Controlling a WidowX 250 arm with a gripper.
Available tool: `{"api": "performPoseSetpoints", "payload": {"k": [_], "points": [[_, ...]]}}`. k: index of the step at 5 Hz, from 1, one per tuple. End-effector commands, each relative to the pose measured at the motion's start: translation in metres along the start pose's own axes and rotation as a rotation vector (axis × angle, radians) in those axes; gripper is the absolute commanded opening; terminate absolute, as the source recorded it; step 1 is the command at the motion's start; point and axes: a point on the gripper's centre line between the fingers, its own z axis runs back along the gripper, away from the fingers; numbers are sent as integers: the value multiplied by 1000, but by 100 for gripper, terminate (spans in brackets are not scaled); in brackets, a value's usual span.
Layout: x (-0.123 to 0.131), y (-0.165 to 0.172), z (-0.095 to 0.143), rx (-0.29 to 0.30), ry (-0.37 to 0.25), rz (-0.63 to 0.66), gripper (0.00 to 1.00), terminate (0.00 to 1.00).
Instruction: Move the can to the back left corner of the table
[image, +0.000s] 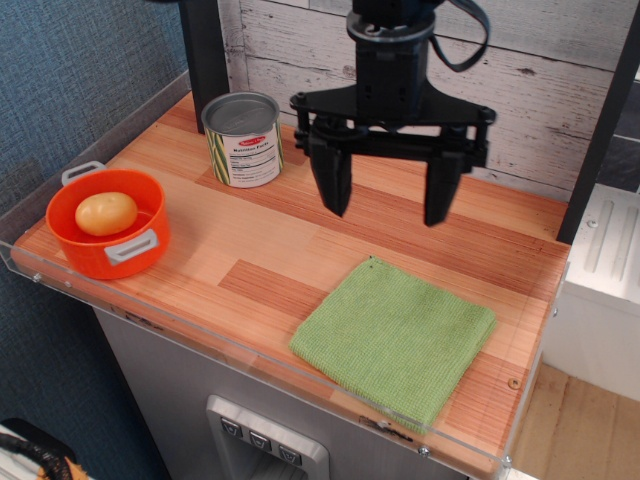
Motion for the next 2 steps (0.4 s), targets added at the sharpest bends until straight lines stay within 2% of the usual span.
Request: {"api": "performPoseSetpoints", "payload": {"k": [1, 2], "points": [[-4, -8, 23, -17, -55, -64, 100, 0], [-4, -8, 23, -17, -55, -64, 100, 100]]}}
